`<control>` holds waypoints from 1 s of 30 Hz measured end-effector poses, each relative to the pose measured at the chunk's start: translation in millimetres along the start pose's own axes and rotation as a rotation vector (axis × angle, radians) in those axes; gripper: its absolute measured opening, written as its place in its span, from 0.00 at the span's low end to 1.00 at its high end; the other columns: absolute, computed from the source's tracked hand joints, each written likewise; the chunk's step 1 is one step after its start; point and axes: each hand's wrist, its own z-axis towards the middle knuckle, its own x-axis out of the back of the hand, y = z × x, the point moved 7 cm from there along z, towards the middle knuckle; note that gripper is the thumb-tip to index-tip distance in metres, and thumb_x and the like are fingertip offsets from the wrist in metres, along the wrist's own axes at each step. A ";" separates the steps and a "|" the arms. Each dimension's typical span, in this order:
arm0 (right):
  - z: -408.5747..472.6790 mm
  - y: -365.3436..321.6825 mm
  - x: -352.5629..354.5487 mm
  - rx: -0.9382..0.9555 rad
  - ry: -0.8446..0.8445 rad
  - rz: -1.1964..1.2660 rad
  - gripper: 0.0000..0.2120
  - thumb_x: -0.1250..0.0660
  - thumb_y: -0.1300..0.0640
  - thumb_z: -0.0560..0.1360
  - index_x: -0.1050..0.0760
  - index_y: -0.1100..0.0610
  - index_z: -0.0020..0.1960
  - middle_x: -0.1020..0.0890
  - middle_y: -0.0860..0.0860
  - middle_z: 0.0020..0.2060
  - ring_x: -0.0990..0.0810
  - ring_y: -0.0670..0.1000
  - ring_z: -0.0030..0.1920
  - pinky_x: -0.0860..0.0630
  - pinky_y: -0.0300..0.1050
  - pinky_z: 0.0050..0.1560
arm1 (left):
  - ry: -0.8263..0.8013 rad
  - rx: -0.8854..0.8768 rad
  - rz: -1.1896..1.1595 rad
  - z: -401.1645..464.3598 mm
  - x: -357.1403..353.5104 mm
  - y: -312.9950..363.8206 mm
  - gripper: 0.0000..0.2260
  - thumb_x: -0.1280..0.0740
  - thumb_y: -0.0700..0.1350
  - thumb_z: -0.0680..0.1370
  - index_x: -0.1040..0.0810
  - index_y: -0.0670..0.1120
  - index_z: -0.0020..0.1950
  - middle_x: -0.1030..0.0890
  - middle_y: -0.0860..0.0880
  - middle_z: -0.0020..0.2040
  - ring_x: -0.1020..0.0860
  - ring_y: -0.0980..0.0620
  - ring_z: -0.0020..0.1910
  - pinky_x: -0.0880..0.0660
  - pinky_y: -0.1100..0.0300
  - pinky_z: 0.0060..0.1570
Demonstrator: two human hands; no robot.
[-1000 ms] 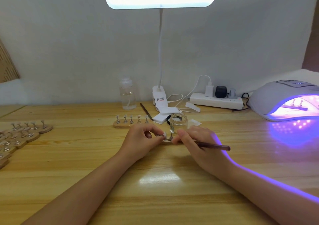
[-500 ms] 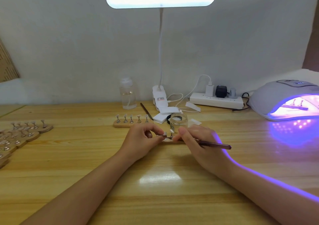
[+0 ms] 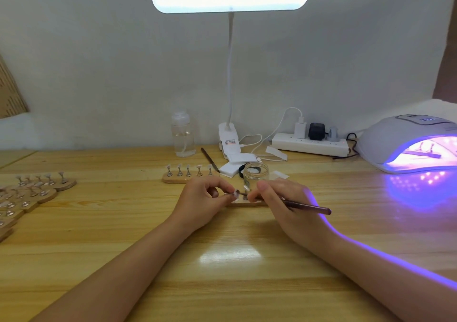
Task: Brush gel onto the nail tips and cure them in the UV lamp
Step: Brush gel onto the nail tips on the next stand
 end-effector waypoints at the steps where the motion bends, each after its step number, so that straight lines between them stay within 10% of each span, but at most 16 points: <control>1: -0.6 0.0 -1.0 -0.004 -0.011 0.029 0.18 0.43 0.46 0.77 0.19 0.52 0.39 0.19 0.41 0.34 0.21 0.38 0.39 0.30 0.30 0.42 | 0.001 0.000 -0.003 -0.2 0.0 0.3 0.09 0.26 0.40 0.68 0.21 0.53 0.34 0.24 0.64 0.27 0.32 0.60 0.28 0.35 0.74 0.30; 20: -0.7 -4.2 9.0 -0.011 0.106 0.029 0.18 0.47 0.44 0.75 0.20 0.48 0.41 0.21 0.35 0.34 0.22 0.40 0.42 0.30 0.36 0.47 | 0.061 0.022 -0.072 0.6 4.8 1.2 0.10 0.25 0.38 0.66 0.21 0.52 0.33 0.20 0.61 0.29 0.26 0.65 0.29 0.31 0.75 0.31; 30: 0.2 -3.3 1.1 0.017 0.017 0.043 0.17 0.43 0.45 0.76 0.18 0.51 0.41 0.18 0.40 0.36 0.21 0.39 0.41 0.27 0.35 0.46 | 0.039 0.007 -0.079 1.4 2.4 -0.3 0.09 0.26 0.37 0.67 0.18 0.51 0.36 0.19 0.59 0.32 0.20 0.50 0.38 0.26 0.68 0.40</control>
